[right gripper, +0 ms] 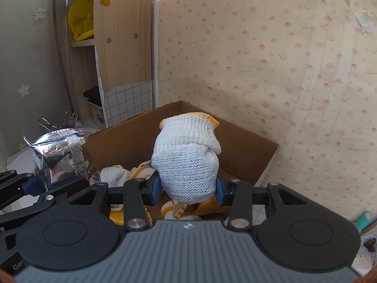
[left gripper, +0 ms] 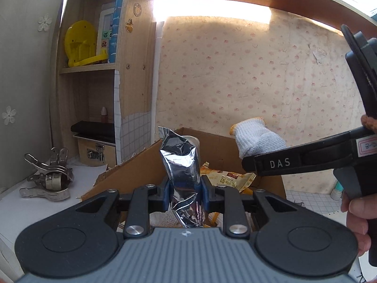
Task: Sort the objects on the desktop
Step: 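Carry the foil packet and glove over the cardboard box with both tools, then open both tools to drop the foil packet and glove into the box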
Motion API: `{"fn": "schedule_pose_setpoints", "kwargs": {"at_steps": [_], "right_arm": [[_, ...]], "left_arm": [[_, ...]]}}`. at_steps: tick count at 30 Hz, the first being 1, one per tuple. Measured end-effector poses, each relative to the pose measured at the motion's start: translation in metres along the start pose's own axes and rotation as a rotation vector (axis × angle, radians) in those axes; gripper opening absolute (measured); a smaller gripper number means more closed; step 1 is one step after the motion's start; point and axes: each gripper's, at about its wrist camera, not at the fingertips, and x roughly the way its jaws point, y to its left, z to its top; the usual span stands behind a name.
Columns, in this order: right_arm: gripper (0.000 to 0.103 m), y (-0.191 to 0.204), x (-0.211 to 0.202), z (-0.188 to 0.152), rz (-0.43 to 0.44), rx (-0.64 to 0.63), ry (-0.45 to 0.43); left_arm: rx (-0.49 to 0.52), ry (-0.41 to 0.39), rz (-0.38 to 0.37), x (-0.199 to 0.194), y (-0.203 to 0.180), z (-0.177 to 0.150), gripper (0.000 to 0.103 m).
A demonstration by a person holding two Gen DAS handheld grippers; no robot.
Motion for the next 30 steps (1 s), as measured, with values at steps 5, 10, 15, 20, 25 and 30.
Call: {"fn": "schedule_pose_setpoints", "kwargs": {"at_steps": [5,10,15,20,25,30], "right_arm": [[0.043,-0.001,0.021,0.009,-0.01,0.005,0.02],[0.043,-0.006,0.039,0.018,-0.021,0.021,0.04],[0.043,-0.011,0.054,0.023,-0.04,0.034,0.059],[0.043,-0.017,0.062,0.021,-0.058,0.044,0.063],[0.049,-0.022,0.061,0.018,-0.064,0.045,0.051],[0.071,-0.021,0.048,0.02,-0.061,0.039,0.013]], "left_arm": [[-0.005,0.006,-0.001,0.011,0.005,0.005,0.026],[-0.016,0.031,-0.012,0.028,0.01,0.008,0.026],[-0.015,0.065,-0.028,0.043,0.009,0.005,0.026],[-0.015,0.076,-0.036,0.049,0.008,0.004,0.026],[-0.013,0.08,-0.036,0.052,0.007,0.005,0.026],[-0.005,0.076,-0.035,0.051,0.005,0.006,0.027]]}}
